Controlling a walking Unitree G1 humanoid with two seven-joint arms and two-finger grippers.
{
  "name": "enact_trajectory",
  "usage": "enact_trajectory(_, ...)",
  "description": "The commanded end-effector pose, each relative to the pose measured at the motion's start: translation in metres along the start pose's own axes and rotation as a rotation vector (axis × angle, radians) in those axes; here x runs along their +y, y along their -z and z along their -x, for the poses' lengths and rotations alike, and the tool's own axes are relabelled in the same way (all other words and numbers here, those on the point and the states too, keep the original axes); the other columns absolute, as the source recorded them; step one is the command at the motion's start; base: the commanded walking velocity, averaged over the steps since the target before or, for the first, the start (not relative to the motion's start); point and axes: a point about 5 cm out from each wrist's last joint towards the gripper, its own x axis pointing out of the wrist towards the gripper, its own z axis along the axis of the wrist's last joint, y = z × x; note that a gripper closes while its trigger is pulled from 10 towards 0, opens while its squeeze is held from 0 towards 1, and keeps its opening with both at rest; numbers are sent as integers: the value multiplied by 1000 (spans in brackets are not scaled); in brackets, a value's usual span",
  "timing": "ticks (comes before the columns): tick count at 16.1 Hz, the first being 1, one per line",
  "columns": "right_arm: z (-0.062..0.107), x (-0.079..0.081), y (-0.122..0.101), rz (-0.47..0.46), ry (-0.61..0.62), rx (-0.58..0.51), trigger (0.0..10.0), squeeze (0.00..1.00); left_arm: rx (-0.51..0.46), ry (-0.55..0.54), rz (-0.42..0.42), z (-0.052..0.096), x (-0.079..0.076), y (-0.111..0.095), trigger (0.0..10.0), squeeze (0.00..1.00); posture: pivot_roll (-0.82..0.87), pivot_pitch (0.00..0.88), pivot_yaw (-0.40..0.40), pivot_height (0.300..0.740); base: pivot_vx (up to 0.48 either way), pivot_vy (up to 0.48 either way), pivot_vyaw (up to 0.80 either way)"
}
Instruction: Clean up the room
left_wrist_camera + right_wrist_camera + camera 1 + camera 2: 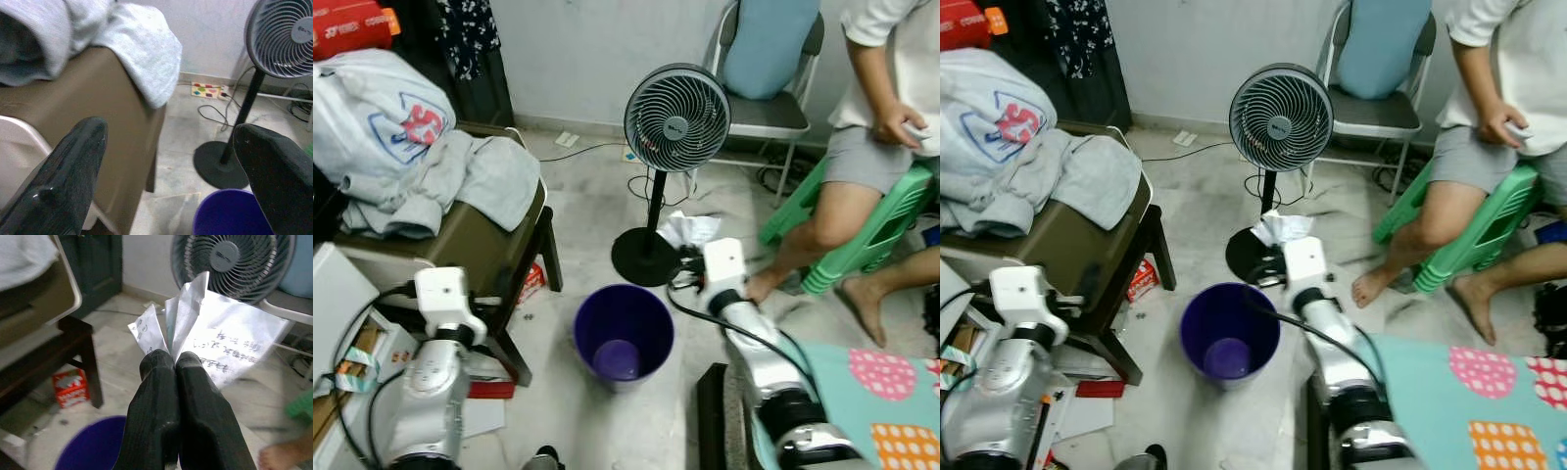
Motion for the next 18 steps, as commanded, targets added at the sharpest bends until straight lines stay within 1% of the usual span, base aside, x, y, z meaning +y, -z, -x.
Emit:
enact_trajectory(1,0,0,1,-6,6,9,10000,0,4,-5,-5,1,3,1,10000,0,54,144,-65,740,266,0,0)
enact_trajectory(8,-1,0,1,-9,10,10,10000,0,4,-5,-5,0,3,0,10000,0,53,145,-64,740,267,0,0)
enact_trajectory(13,-1,0,1,-3,6,7,10000,0,9,-23,-12,0,4,1,10000,0,54,143,-65,740,0,0,0)
enact_trajectory(18,-1,1,1,0,3,10,10000,0,9,-22,-16,0,3,1,10000,0,56,136,-64,740,0,0,730)
